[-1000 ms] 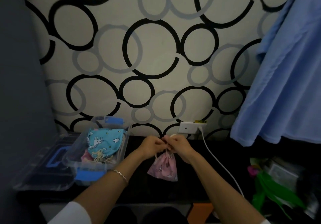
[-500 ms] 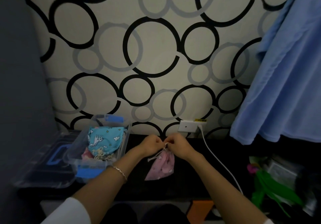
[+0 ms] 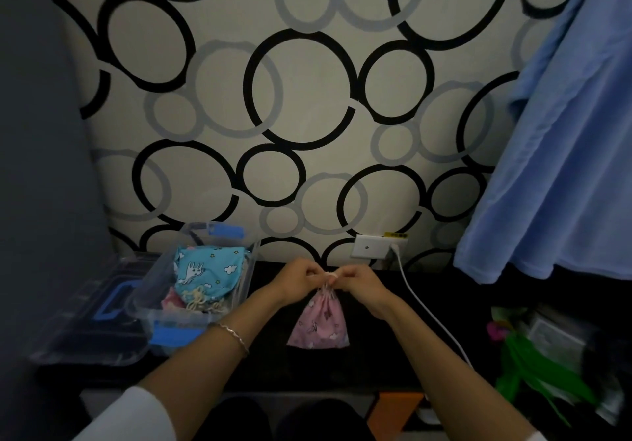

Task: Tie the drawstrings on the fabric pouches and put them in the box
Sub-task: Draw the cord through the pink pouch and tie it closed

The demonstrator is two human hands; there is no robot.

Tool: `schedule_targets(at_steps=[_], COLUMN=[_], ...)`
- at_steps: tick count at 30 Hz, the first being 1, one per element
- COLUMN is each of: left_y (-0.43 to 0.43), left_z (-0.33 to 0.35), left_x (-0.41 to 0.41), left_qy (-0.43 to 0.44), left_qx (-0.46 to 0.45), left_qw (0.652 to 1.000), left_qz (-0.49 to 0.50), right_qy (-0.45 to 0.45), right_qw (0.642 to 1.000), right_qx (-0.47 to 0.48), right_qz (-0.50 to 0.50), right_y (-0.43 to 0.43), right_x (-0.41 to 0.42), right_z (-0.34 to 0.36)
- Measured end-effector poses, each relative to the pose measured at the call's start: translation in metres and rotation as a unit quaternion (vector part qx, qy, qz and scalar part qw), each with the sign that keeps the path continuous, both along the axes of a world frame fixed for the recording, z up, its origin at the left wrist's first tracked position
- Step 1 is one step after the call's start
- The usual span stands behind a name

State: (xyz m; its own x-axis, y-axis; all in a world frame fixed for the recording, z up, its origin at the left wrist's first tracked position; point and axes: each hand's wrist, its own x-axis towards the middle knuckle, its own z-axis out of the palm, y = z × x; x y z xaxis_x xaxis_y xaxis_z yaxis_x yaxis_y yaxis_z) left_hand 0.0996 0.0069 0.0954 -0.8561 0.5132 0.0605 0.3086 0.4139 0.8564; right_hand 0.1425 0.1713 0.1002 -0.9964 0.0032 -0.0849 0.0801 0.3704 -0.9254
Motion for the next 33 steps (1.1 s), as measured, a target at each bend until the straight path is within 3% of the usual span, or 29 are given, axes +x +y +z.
schedule_targets(at_steps=[7,16,22,29,31,33], left_y=[0.002,-0.005,-0.007,-0.01,-0.01,-0.01], left_z=[0.013,0.014,0.009,0.006,0.005,0.003], left_x=[0.007,0.01,0.006,0.006,0.005,0.004], left_qy=[-0.112,-0.136,-0.18,-0.205,-0.212,-0.225], left_qx=[0.035,0.066,0.042,0.067,0.074,0.084], left_qw=[0.993,0.988,0.982,0.976,0.974,0.97], left_qz=[0.004,0.02,0.028,0.037,0.038,0.037], right_qy=[0.021,-0.013,0.062,0.15,0.196,0.272], right_qw=[0.994,0.999,0.996,0.98,0.959,0.911], right_qx=[-0.092,-0.051,-0.051,0.132,0.206,0.308], right_qz=[-0.047,0.014,-0.05,0.001,0.014,0.038], right_y=[-0.004,0.0,-0.004,-0.006,-0.008,-0.009], right_x=[-0.001,0.002,-0.001,-0.003,-0.001,0.001], right_z=[-0.004,-0.005,-0.013,-0.02,-0.016,-0.014])
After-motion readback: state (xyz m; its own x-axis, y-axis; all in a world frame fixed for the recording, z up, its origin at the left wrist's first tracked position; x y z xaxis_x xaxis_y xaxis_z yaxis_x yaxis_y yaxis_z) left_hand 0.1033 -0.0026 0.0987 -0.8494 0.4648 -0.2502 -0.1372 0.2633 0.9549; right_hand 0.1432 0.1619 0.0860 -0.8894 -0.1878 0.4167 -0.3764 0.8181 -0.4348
